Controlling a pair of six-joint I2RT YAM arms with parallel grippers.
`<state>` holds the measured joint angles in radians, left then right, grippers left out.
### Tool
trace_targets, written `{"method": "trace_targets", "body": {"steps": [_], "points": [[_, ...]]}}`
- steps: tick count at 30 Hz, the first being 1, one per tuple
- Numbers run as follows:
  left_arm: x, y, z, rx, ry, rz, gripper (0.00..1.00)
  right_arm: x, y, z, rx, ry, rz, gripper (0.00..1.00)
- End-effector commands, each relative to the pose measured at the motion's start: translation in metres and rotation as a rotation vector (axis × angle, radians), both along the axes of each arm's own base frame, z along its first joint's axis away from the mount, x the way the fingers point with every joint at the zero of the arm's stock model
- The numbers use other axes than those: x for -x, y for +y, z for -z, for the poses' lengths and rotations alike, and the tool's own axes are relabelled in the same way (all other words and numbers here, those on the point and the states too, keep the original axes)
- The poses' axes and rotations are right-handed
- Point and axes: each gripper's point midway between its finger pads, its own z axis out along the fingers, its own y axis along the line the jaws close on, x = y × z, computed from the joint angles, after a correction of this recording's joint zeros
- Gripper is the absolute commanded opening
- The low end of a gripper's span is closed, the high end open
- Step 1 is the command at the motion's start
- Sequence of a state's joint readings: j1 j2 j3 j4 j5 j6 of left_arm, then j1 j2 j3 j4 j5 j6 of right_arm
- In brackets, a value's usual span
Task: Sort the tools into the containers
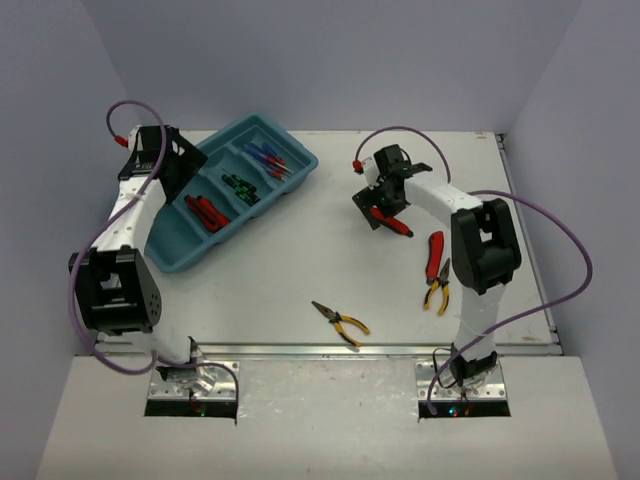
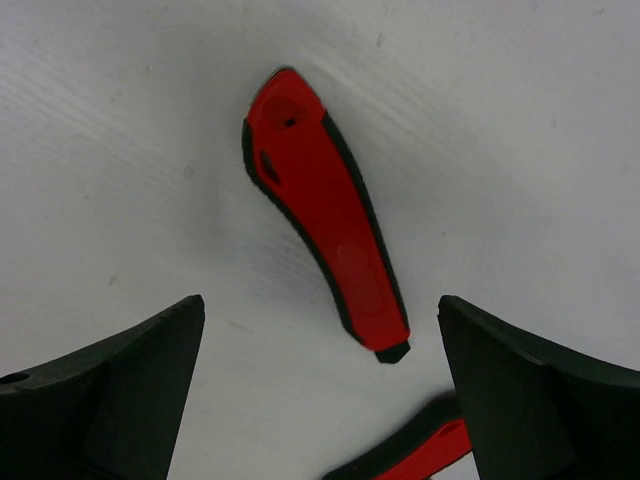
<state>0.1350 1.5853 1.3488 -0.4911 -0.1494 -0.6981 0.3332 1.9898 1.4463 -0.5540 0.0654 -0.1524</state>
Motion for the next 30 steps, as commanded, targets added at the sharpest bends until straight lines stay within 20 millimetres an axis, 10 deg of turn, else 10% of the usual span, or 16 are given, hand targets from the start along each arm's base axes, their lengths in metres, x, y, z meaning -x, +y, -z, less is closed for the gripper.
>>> {"method": "trace_targets", "body": {"steps": [1,7,13,20,30], "points": [[0.014,-0.053,-0.074,0.002,-0.211,0.166,1.0,-0.018,-0.011,0.011,0.042,0.051,-0.139,0.91],[0.039,-0.114,-0.096,-0.01,-0.276,0.335,1.0,-0.008,-0.02,0.045,0.042,0.15,-0.134,0.44],[0.057,-0.155,-0.087,0.088,-0.348,0.483,1.0,0.001,-0.01,0.031,-0.048,0.144,-0.001,0.02],[0.081,-0.241,-0.092,0.373,-0.569,0.717,1.0,0.037,0.078,-0.082,-0.693,0.051,0.197,0.0],[0.069,-0.298,-0.061,0.365,-0.436,0.671,0.95,0.09,0.162,-0.151,-0.875,0.007,0.221,0.0]]}}
